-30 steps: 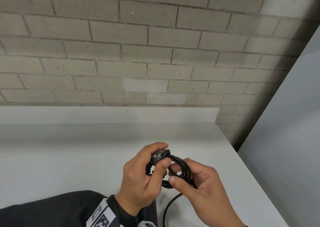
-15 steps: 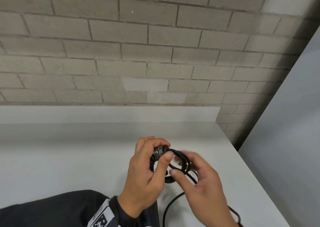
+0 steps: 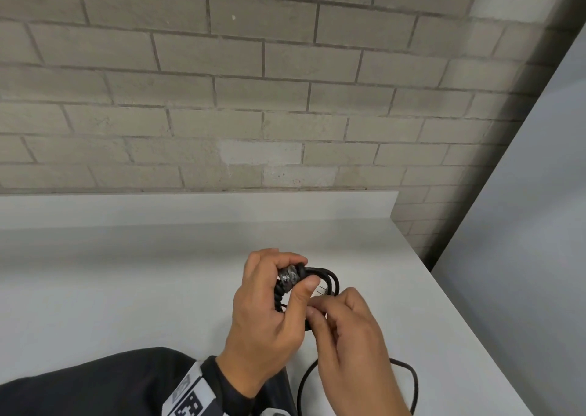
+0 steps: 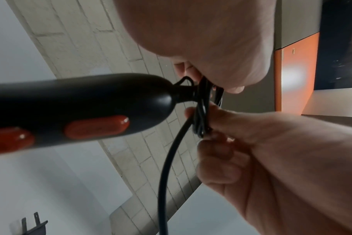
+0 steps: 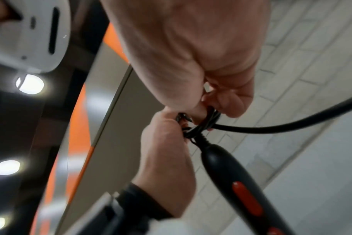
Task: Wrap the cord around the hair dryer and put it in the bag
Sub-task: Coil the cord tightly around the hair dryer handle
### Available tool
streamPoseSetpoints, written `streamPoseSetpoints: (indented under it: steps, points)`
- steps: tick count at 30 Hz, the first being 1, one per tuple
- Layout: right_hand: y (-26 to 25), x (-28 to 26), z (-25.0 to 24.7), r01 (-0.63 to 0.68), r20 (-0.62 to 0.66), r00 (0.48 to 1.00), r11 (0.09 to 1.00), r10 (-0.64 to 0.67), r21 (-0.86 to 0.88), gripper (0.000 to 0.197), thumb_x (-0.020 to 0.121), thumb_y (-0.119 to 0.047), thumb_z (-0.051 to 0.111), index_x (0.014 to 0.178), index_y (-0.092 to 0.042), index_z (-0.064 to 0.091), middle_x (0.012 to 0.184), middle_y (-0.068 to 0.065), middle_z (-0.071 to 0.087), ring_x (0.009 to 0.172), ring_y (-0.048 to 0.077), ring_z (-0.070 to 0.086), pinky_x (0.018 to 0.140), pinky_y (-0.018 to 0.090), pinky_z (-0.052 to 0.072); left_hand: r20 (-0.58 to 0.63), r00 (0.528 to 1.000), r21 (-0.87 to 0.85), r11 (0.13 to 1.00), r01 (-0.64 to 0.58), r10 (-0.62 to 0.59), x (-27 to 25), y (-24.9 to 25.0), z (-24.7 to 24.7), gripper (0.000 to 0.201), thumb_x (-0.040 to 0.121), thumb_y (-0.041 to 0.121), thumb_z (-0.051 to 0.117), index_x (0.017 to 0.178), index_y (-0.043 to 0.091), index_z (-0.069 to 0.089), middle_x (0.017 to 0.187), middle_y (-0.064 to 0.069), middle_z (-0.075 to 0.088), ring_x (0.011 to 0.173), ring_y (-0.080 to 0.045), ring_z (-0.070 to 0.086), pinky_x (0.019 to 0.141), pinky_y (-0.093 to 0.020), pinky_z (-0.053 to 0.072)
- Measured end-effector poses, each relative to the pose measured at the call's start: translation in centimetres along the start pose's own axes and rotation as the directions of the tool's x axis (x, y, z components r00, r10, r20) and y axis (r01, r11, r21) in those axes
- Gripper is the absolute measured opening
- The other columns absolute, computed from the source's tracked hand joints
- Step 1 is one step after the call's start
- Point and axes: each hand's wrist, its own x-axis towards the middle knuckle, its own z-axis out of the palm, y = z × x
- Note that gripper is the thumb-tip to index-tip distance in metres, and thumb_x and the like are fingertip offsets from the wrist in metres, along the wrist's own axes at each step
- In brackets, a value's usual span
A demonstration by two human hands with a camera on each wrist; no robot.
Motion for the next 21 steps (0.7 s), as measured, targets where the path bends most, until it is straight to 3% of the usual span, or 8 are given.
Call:
streamPoseSetpoints:
  steps: [2, 5, 8, 12, 15, 17, 20, 21]
  points:
    - [-0.5, 0.2, -0.8, -0.114, 0.128, 0.986, 0.991, 0.105, 0.065, 0.017, 0.096, -0.025, 0.056, 0.087, -0.027, 0.071, 0.082, -0.006, 0.047, 0.081, 0.007, 0.053, 0.065, 0.011, 0.041, 0.006, 1.000, 0.013, 1.000, -0.013, 0.013, 0.1, -0.1, 0.0, 0.017, 0.089, 0.034, 0.057, 0.105, 0.028, 0.057, 0.098, 0.003, 0.058, 0.098, 0.000, 0.059, 0.078, -0.004, 0.043]
    - [-0.8, 0.7, -1.9, -0.211, 0.238, 0.957, 0.963, 0.168, 0.167, 0.018, 0.093, -0.026, 0.061, 0.078, -0.031, 0.069, 0.076, -0.007, 0.048, 0.065, 0.004, 0.050, 0.063, 0.015, 0.040, 0.019, 0.999, 0.032, 0.999, -0.029, 0.028, 0.3, -0.3, -0.1, 0.019, 0.088, 0.035, 0.058, 0.105, 0.028, 0.057, 0.099, 0.006, 0.058, 0.097, -0.003, 0.060, 0.077, -0.004, 0.043]
    - [-0.7, 1.3, -2.7, -0.298, 0.339, 0.919, 0.916, 0.200, 0.269, 0.024, 0.093, -0.023, 0.062, 0.074, -0.035, 0.069, 0.065, -0.011, 0.049, 0.061, 0.004, 0.049, 0.062, 0.015, 0.040, 0.014, 1.000, 0.026, 0.999, -0.025, 0.025, 0.3, -0.5, -0.3, 0.022, 0.091, 0.045, 0.057, 0.105, 0.029, 0.057, 0.098, 0.005, 0.058, 0.090, -0.007, 0.062, 0.075, -0.006, 0.044]
    - [-0.9, 1.4, -3.0, -0.343, 0.340, 0.914, 0.870, 0.221, 0.354, 0.018, 0.091, -0.028, 0.064, 0.074, -0.031, 0.073, 0.056, -0.013, 0.046, 0.057, 0.006, 0.045, 0.060, 0.018, 0.037, 0.012, 0.999, 0.036, 0.998, -0.053, 0.052, 0.4, -0.7, -0.5, 0.020, 0.090, 0.040, 0.059, 0.106, 0.028, 0.057, 0.098, 0.006, 0.058, 0.088, -0.007, 0.062, 0.074, -0.007, 0.045]
    - [-1.2, 1.4, -3.5, -0.389, 0.368, 0.898, 0.829, 0.243, 0.402, 0.019, 0.077, -0.039, 0.061, 0.075, -0.026, 0.075, 0.057, -0.006, 0.046, 0.057, 0.011, 0.044, 0.062, 0.022, 0.039, 0.020, 0.996, 0.054, 0.994, -0.093, 0.092, 0.6, -0.7, -0.5, 0.025, 0.094, 0.047, 0.056, 0.107, 0.026, 0.056, 0.103, 0.011, 0.056, 0.090, -0.007, 0.061, 0.075, -0.006, 0.045]
    - [-1.4, 1.5, -4.3, -0.482, 0.431, 0.860, 0.716, 0.275, 0.505, 0.026, 0.077, -0.038, 0.061, 0.073, -0.016, 0.074, 0.062, 0.001, 0.049, 0.058, 0.014, 0.045, 0.063, 0.027, 0.039, 0.014, 0.995, 0.050, 0.994, -0.095, 0.094, 0.7, -0.7, -0.6, 0.030, 0.096, 0.052, 0.051, 0.107, 0.025, 0.056, 0.102, 0.009, 0.056, 0.090, -0.003, 0.060, 0.076, -0.004, 0.043]
    - [-1.8, 1.8, -5.6, -0.603, 0.530, 0.797, 0.427, 0.290, 0.674, 0.027, 0.078, -0.033, 0.062, 0.064, -0.011, 0.069, 0.064, 0.005, 0.050, 0.059, 0.016, 0.045, 0.053, 0.025, 0.041, 0.010, 0.994, 0.052, 0.993, -0.110, 0.110, 0.9, -0.6, -0.7, 0.030, 0.095, 0.053, 0.051, 0.105, 0.025, 0.056, 0.100, 0.009, 0.056, 0.088, 0.002, 0.058, 0.077, -0.003, 0.042]
    - [-1.7, 1.8, -5.8, -0.605, 0.538, 0.796, 0.402, 0.277, 0.688, 0.028, 0.079, -0.033, 0.062, 0.063, -0.010, 0.068, 0.064, 0.006, 0.050, 0.059, 0.017, 0.045, 0.052, 0.024, 0.041, 0.015, 0.993, 0.052, 0.991, -0.119, 0.119, 0.9, -0.6, -0.6, 0.029, 0.096, 0.052, 0.052, 0.105, 0.025, 0.057, 0.099, 0.009, 0.056, 0.087, 0.001, 0.057, 0.076, -0.003, 0.042]
